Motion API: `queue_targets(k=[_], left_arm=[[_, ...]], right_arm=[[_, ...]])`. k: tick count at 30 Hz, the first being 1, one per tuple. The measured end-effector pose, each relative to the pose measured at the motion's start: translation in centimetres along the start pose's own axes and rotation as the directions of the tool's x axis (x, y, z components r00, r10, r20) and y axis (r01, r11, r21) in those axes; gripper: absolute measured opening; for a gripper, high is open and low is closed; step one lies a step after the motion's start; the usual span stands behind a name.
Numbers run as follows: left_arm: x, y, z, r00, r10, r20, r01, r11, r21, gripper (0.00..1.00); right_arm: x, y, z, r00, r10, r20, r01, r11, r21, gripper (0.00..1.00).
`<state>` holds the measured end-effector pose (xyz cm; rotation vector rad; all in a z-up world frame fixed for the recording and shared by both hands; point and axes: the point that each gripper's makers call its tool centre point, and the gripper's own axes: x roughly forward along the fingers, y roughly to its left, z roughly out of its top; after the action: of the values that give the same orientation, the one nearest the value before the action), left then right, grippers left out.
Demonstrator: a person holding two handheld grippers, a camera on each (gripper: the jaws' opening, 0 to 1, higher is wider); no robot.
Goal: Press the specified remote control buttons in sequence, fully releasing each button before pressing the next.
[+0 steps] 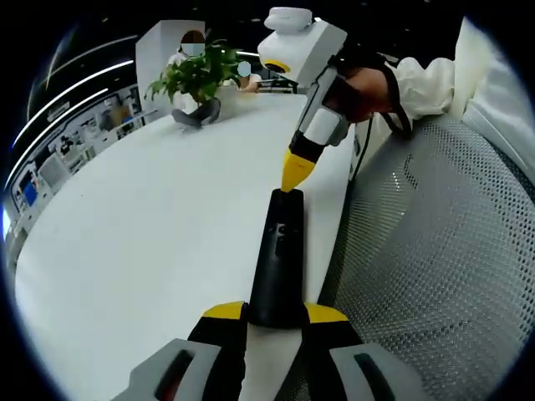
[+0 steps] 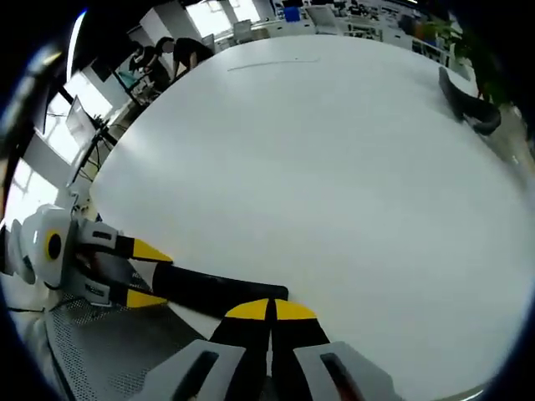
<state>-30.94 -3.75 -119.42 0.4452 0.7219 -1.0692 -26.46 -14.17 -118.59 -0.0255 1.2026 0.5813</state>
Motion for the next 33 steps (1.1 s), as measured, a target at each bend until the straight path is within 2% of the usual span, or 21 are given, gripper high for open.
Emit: queue_targets(k=[6,14,21,27,33], left_arm=[[0.01,0.02,0.05,1.0,0.0,0.001,0.0,1.0,-0.001,0.25],[0.03,0.06,0.09,1.0,0.0,0.003,0.0,1.0,-0.001,0.25],[0.04,0.06,0.09,1.0,0.0,0.003,0.0,1.0,-0.003,0.25],[0.07,0.07,0.08,1.0,0.0,0.003,0.0,1.0,-0.002,0.25],[0.15,0.08,0.18,1.0,0.001,0.007,-0.001,1.0,-0.003,0.25]], right_arm=[[-0.05,-0.17,0.14,1.0,0.022,-0.003,-0.022,0.999,0.048,0.0],[-0.06,0.02,0.16,1.0,0.004,-0.009,-0.003,1.0,0.009,0.0],[-0.1,-0.3,0.26,1.0,-0.008,-0.004,0.008,1.0,0.006,0.0],[-0.28,0.18,0.52,1.0,0.028,0.013,-0.029,0.999,0.027,0.0],[0.01,0.41,0.16,1.0,0.026,-0.011,-0.026,1.0,0.005,0.0]])
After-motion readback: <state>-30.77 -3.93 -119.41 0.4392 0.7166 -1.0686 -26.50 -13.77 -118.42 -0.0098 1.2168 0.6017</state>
